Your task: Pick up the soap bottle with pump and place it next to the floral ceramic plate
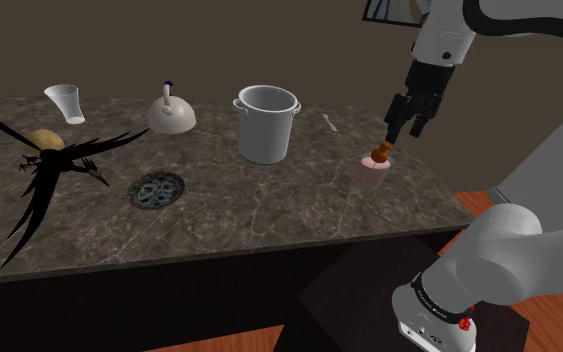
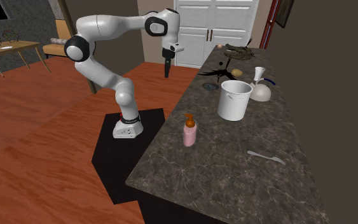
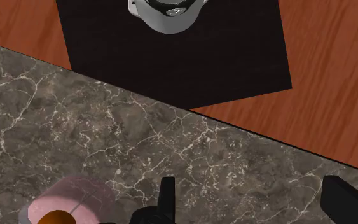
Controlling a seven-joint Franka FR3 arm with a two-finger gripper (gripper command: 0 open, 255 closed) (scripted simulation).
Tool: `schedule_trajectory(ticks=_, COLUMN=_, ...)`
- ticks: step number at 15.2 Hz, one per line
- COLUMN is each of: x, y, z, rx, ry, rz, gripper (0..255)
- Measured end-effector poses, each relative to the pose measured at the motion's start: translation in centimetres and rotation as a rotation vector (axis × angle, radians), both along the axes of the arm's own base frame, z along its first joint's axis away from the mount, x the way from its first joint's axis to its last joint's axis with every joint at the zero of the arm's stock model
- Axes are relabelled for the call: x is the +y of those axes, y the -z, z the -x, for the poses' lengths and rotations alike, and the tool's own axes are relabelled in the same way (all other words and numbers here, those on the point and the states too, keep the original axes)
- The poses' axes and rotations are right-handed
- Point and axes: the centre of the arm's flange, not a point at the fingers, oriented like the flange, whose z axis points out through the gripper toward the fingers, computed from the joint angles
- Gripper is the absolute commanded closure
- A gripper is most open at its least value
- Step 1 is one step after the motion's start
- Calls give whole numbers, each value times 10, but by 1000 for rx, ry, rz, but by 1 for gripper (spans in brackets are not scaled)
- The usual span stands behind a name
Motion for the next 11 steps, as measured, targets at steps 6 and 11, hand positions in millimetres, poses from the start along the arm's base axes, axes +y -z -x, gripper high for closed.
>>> schedule_trajectory(ticks=6, x=-39, y=28, z=-14, rx=-21, ry=-3, rz=12, gripper=0)
schedule_trajectory(ticks=11, x=-91, y=53, z=-32, rx=-49, ry=-7, rz=28, gripper=0)
